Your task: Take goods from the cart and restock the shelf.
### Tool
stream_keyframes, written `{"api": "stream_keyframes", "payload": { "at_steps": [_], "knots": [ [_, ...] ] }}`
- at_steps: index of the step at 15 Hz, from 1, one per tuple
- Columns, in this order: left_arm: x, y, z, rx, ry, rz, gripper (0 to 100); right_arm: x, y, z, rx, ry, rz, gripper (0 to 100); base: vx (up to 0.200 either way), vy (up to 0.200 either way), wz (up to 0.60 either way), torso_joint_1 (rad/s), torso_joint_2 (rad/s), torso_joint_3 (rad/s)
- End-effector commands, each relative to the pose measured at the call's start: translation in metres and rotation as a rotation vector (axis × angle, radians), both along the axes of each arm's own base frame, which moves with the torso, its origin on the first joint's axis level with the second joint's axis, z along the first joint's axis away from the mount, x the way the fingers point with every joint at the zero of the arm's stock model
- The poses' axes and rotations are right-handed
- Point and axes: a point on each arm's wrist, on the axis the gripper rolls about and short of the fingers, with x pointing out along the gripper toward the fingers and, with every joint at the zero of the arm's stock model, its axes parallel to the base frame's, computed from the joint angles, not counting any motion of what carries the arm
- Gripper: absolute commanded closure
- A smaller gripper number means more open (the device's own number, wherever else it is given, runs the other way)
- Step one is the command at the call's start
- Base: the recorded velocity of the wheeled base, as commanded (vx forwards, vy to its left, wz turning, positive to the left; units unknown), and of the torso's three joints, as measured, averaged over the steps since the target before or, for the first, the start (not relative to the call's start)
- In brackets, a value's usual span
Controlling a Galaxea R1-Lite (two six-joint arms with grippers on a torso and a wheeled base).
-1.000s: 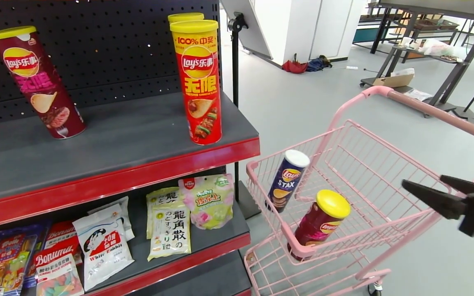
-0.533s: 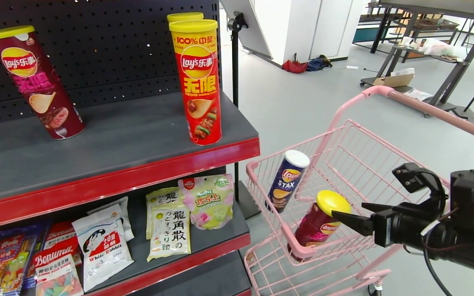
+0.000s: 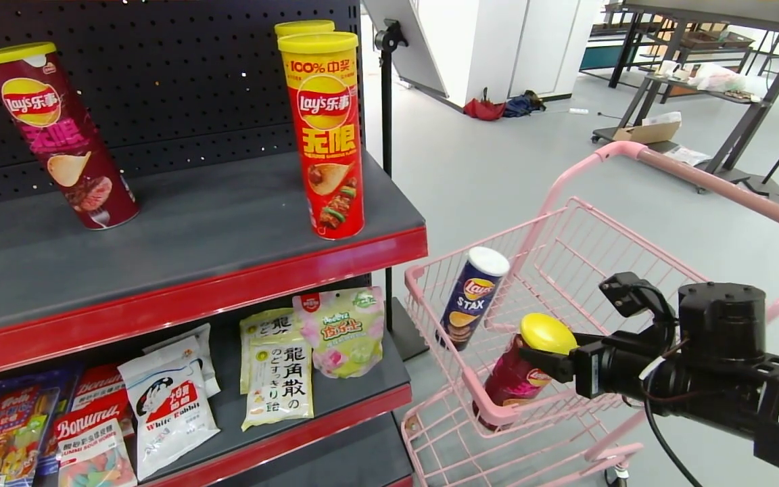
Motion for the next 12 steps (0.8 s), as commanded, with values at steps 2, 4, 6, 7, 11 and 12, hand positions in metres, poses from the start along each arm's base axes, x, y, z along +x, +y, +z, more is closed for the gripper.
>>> {"api": "stream_keyframes", "payload": {
  "at_steps": [2,4,6,7,11,12],
  "knots": [
    [0.000,0.000,0.000,0.000,0.001,0.001,0,0.007,0.005,-0.017,-0.019,0.056,0.009,0,0.000,0.000,0.00,0.000,0.00,0.000],
    [0.000,0.000,0.000,0.000,0.001,-0.001,0,0.014,0.007,-0.020,-0.018,0.061,0.009,0,0.000,0.000,0.00,0.000,0.00,0.000],
    [0.000,0.000,0.000,0.000,0.001,0.001,0,0.018,0.009,-0.022,-0.015,0.054,0.007,0,0.000,0.000,0.00,0.000,0.00,0.000],
    [0.000,0.000,0.000,0.000,0.001,0.001,0,0.021,0.010,-0.026,-0.016,0.052,0.006,0,0.000,0.000,0.00,0.000,0.00,0.000],
    [0.000,0.000,0.000,0.000,0.001,-0.001,0,0.027,0.011,-0.031,-0.017,0.058,0.002,0,0.000,0.000,0.00,0.000,0.00,0.000],
    [0.000,0.000,0.000,0.000,0.001,-0.001,0,0.030,0.011,-0.034,-0.018,0.059,0.000,0,0.000,0.000,0.00,0.000,0.00,0.000]
  ]
}}
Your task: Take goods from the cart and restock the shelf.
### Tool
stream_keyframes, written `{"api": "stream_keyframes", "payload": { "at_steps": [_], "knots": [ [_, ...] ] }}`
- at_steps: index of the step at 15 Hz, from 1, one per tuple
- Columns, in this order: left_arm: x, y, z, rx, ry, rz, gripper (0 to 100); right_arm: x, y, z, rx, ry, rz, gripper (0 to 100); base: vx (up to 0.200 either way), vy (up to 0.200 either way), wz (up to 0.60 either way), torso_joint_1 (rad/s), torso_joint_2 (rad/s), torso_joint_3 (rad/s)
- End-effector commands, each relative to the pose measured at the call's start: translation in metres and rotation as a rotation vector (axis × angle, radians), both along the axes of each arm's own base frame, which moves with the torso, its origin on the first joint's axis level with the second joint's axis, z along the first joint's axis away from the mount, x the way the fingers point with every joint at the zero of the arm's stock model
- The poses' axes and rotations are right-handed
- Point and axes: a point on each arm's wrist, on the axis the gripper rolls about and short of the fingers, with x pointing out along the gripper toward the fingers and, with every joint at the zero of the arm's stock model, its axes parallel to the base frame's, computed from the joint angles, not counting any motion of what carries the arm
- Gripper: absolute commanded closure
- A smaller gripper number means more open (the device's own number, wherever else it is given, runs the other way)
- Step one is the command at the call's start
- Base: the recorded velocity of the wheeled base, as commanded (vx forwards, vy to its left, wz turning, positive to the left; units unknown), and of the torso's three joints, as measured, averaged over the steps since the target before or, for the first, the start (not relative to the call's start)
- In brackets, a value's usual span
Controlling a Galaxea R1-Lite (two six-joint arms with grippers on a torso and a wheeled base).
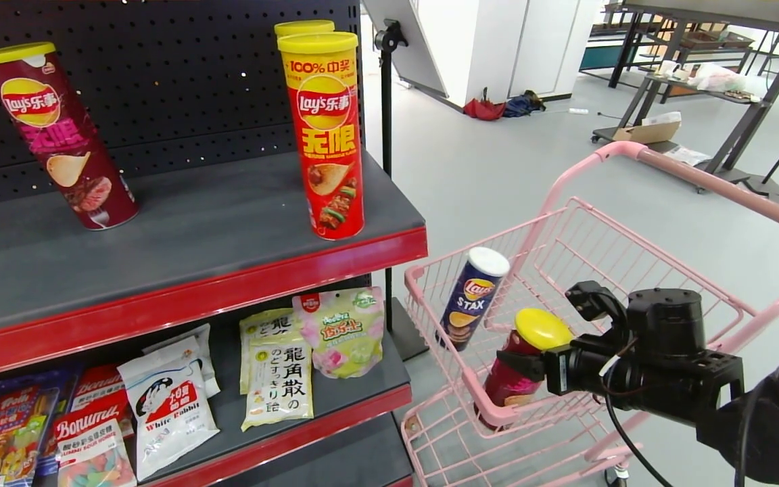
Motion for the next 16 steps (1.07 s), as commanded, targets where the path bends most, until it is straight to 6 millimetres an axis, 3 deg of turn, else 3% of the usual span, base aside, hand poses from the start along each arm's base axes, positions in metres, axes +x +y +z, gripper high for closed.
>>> {"api": "stream_keyframes", "payload": {
  "at_steps": [1,2,8,10,11,16],
  "knots": [
    [0.000,0.000,0.000,0.000,0.001,0.000,0,0.005,0.002,-0.004,-0.003,0.007,-0.003,0,0.000,0.000,0.00,0.000,0.00,0.000],
    [0.000,0.000,0.000,0.000,0.001,0.000,0,0.007,0.002,-0.008,-0.006,0.012,-0.006,100,0.000,0.000,0.00,0.000,0.00,0.000],
    [0.000,0.000,0.000,0.000,0.001,0.001,0,0.012,0.004,-0.015,-0.001,-0.007,-0.006,100,0.000,0.000,0.00,0.000,0.00,0.000],
    [0.000,0.000,0.000,0.000,0.001,0.001,0,0.011,0.003,-0.006,-0.003,-0.040,-0.021,100,0.000,0.000,0.00,0.000,0.00,0.000],
    [0.000,0.000,0.000,0.000,0.001,0.001,0,0.010,0.002,0.001,-0.002,-0.067,-0.038,100,0.000,0.000,0.00,0.000,0.00,0.000],
    [0.000,0.000,0.000,0.000,0.001,0.000,0,-0.002,-0.008,0.090,0.070,-0.346,-0.097,100,0.000,0.000,0.00,0.000,0.00,0.000]
  ]
}}
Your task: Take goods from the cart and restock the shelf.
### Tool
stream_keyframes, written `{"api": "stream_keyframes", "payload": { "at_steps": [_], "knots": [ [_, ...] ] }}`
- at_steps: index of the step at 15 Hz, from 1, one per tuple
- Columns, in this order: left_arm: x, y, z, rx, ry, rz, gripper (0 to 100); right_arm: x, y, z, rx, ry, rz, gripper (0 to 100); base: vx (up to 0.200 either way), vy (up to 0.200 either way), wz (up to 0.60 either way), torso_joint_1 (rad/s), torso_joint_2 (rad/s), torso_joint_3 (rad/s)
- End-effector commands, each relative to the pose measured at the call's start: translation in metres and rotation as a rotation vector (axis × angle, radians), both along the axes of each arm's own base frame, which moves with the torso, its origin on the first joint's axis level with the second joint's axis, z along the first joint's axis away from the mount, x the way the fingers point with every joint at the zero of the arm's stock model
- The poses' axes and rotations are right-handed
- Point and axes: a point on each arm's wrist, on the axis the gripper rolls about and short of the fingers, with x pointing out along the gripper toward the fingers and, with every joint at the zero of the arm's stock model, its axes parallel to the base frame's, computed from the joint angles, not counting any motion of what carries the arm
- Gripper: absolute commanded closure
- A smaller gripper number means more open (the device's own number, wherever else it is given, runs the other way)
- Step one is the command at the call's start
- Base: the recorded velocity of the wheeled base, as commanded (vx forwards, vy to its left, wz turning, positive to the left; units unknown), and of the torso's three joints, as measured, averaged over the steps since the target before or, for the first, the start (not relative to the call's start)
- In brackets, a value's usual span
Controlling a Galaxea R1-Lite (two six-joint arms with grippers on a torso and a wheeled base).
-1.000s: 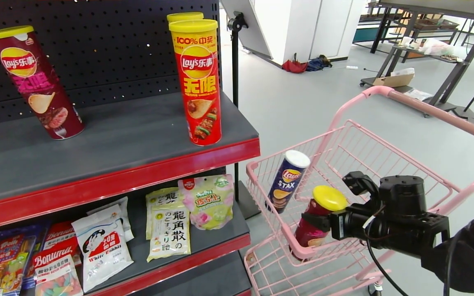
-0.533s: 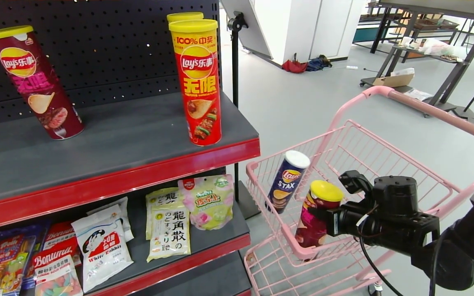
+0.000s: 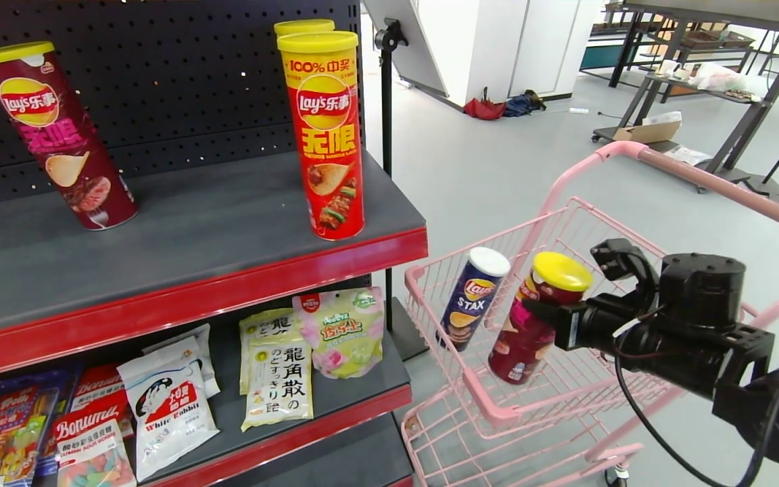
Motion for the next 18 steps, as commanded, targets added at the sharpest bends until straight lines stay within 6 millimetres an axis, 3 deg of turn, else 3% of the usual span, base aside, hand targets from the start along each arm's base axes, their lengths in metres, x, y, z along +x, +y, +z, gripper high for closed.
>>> {"api": "stream_keyframes", "payload": {
  "at_steps": [1,2,3,4,5,6,7,8,9,13,15,18],
  "knots": [
    [0.000,0.000,0.000,0.000,0.001,0.000,0,-0.018,-0.007,0.065,0.049,-0.178,-0.017,100,0.000,0.000,0.00,0.000,0.00,0.000],
    [0.000,0.000,0.000,0.000,0.001,0.000,0,-0.024,-0.009,0.080,0.049,-0.202,-0.017,100,0.000,0.000,0.00,0.000,0.00,0.000],
    [0.000,0.000,0.000,0.000,0.001,0.000,0,-0.041,-0.015,0.113,0.042,-0.249,-0.037,100,0.000,0.000,0.00,0.000,0.00,0.000],
    [0.000,0.000,0.000,0.000,0.001,0.000,0,-0.053,-0.019,0.131,0.039,-0.266,-0.062,100,0.000,0.000,0.00,0.000,0.00,0.000],
    [0.000,0.000,0.000,0.000,0.001,0.000,0,-0.075,-0.028,0.154,0.027,-0.279,-0.139,100,0.000,0.000,0.00,0.000,0.00,0.000],
    [0.000,0.000,0.000,0.000,0.001,0.000,0,-0.083,-0.031,0.159,0.012,-0.280,-0.174,100,0.000,0.000,0.00,0.000,0.00,0.000],
    [0.000,0.000,0.000,0.000,0.001,0.000,0,-0.120,-0.045,0.170,-0.070,-0.264,-0.227,100,0.000,0.000,0.00,0.000,0.00,0.000],
    [0.000,0.000,0.000,0.000,0.001,0.000,0,-0.134,-0.051,0.170,-0.084,-0.246,-0.235,100,0.000,0.000,0.00,0.000,0.00,0.000],
    [0.000,0.000,0.000,0.000,0.001,0.000,0,-0.165,-0.064,0.165,-0.109,-0.211,-0.276,100,0.000,0.000,0.00,0.000,0.00,0.000],
    [0.000,0.000,0.000,-0.001,0.001,-0.003,0,-0.224,-0.084,0.135,-0.151,-0.124,-0.364,100,0.000,0.000,0.00,0.000,0.00,0.000],
    [0.000,0.000,0.000,-0.003,0.001,-0.003,0,-0.240,-0.087,0.118,-0.170,-0.115,-0.368,100,0.000,0.000,0.00,0.000,0.00,0.000],
    [0.000,0.000,0.000,-0.003,0.001,-0.003,0,-0.252,-0.088,0.108,-0.190,-0.133,-0.367,100,0.000,0.000,0.00,0.000,0.00,0.000]
  ]
}}
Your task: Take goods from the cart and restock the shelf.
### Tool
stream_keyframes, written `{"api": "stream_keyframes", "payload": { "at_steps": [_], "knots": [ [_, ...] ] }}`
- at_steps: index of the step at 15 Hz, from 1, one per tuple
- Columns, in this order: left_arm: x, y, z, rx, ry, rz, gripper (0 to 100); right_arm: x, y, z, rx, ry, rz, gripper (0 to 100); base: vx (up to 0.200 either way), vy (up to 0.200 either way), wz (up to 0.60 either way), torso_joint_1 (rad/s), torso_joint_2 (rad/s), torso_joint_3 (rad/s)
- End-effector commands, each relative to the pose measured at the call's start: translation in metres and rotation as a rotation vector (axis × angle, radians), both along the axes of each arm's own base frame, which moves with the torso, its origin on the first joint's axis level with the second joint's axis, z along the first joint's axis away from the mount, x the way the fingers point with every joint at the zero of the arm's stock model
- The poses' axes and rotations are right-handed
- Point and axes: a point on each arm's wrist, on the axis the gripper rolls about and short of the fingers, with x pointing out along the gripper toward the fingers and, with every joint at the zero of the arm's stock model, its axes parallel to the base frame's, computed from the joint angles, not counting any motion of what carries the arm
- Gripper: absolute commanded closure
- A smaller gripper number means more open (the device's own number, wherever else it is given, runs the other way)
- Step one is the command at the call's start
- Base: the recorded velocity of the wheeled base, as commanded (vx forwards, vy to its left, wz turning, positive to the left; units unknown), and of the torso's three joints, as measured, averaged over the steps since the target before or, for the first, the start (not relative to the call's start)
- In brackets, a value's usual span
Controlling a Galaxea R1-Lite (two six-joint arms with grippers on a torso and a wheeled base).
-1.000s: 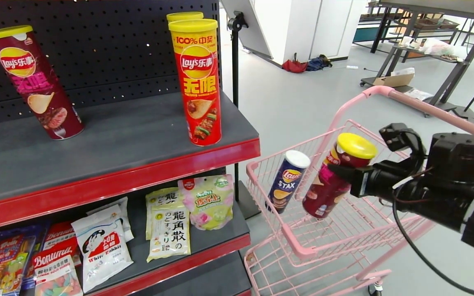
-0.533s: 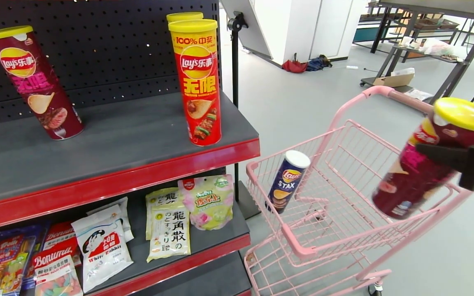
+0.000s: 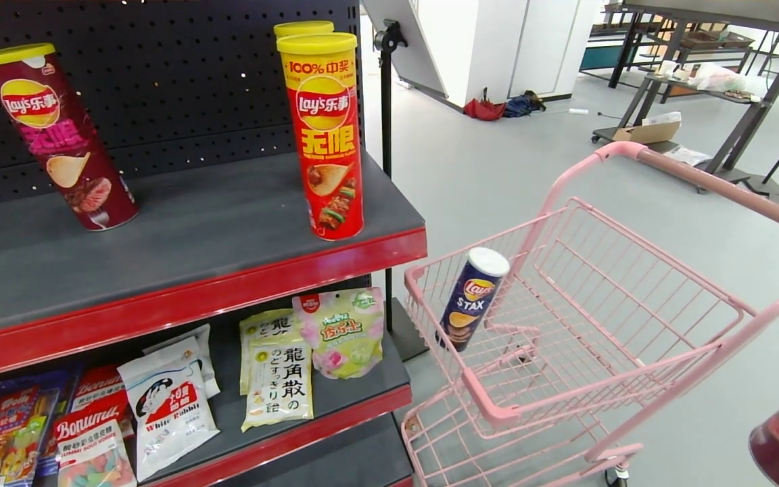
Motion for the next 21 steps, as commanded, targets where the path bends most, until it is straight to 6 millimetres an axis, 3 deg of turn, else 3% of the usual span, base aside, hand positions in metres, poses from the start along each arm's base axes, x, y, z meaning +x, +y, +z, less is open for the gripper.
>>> {"api": "stream_keyframes", "payload": {
  "at_steps": [1,12,17,21],
  "knots": [
    [0.000,0.000,0.000,0.000,0.001,-0.001,0,-0.015,-0.002,-0.005,0.001,-0.048,-0.009,100,0.000,0.000,0.00,0.012,-0.07,-0.032],
    [0.000,0.000,0.000,0.000,0.001,0.000,0,-0.002,-0.001,-0.005,-0.006,-0.001,-0.009,100,0.000,0.000,0.00,0.183,-0.50,-0.313],
    [0.000,0.000,0.000,0.001,0.001,-0.001,0,0.002,0.000,-0.006,-0.009,0.019,-0.009,100,0.000,0.000,0.00,0.119,-0.29,-0.172],
    [0.000,0.000,0.000,-0.002,0.001,-0.001,0,-0.001,-0.001,-0.013,-0.010,0.025,-0.012,100,0.000,0.000,0.60,0.004,-0.01,-0.010]
  ]
}}
